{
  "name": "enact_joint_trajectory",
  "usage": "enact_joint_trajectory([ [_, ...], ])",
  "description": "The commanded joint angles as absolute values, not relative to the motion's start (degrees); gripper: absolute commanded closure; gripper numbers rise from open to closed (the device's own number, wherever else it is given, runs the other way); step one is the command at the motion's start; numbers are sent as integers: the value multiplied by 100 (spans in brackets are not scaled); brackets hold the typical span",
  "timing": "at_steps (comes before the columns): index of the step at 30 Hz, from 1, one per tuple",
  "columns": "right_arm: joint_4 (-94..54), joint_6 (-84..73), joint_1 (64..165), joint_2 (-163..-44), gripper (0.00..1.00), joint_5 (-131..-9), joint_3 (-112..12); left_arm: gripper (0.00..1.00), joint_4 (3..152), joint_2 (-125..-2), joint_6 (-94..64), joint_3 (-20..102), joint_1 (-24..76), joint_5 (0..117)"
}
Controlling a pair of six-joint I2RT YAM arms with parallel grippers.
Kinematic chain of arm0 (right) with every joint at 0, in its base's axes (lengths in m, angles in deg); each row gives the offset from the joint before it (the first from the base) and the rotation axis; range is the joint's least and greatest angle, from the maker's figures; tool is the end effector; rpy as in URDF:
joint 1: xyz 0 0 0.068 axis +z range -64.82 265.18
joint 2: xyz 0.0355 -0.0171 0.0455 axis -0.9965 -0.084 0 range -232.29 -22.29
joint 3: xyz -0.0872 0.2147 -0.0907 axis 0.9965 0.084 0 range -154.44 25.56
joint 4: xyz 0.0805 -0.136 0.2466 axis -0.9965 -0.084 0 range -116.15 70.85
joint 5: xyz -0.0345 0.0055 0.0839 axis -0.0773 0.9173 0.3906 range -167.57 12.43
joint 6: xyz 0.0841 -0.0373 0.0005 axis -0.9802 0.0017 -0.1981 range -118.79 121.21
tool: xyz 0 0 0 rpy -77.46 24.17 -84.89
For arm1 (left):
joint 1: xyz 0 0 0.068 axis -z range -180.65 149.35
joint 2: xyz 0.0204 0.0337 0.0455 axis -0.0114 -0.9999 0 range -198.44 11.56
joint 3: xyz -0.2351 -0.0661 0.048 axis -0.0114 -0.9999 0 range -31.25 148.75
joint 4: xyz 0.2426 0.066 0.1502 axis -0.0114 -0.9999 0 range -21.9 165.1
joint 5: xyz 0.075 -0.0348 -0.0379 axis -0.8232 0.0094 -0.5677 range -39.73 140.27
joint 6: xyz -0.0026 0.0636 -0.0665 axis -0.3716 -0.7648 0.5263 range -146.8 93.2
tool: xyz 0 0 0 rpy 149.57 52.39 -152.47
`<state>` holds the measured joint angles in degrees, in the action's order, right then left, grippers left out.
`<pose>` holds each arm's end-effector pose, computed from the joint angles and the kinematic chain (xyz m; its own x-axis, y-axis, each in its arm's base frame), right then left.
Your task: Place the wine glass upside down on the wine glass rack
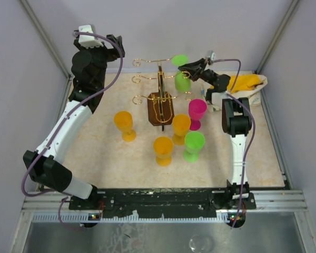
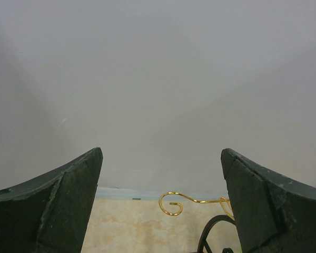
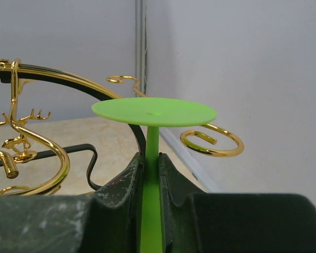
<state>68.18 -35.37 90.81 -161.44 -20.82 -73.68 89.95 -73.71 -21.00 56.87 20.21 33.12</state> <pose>0.5242 0.1211 0.2251 0.2210 0.3502 -0.9102 -0.9321 0.3505 -0.0915 0.4021 -0.1272 0.4722 0.2748 -0.2081 -0.9387 0.1062 0.9769 -0.1855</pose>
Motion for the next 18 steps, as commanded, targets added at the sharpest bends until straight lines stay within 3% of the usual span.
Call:
enact_joint_trajectory([
  [1,6954,-3398,9240,-16240,100,-2239,-7715,1,9021,-7193,-2101,5677,2000,3267],
  [18,6290,-2919,9394,-16406,100,-2900,-7931,1,9074,-7208,-2183,5733,1998,3281],
])
